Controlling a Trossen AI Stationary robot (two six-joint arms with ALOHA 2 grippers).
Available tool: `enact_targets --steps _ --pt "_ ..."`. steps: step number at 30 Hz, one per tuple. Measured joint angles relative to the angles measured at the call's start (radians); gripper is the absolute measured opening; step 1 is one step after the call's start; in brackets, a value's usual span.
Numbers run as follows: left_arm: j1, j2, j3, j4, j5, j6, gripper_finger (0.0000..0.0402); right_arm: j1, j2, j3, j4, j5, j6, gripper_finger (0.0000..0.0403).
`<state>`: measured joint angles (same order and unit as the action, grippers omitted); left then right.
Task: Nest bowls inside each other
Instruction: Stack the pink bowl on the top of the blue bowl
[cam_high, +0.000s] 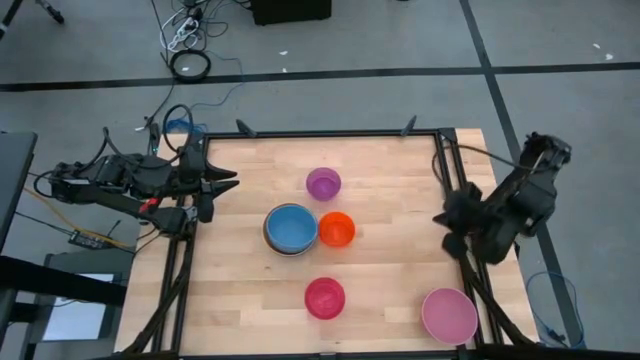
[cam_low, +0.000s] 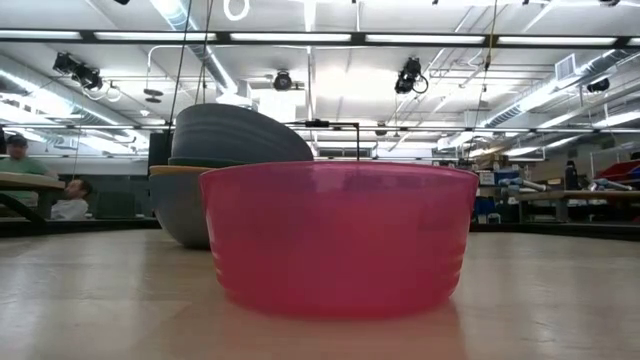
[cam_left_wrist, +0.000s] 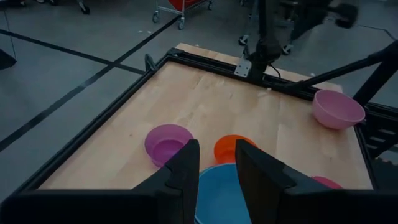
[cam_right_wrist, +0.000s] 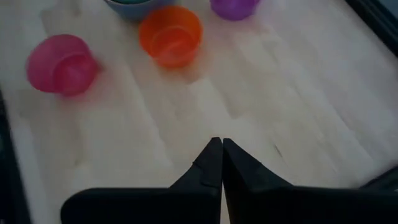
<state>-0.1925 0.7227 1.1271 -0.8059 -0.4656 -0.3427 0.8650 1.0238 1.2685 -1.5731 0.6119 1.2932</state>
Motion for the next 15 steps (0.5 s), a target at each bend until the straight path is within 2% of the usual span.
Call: enact_targets --steps 8,15 --pt "0.000 0.004 0.000 0.012 0.000 -0.027 0.0113 0.011 -0.271 -0.229 0.001 0.144 0.005 0.0000" --pt "0.000 0.021 0.000 0.017 0.003 -0.045 0.0113 0.024 -0.423 -0.423 0.052 0.154 0.079 0.0000"
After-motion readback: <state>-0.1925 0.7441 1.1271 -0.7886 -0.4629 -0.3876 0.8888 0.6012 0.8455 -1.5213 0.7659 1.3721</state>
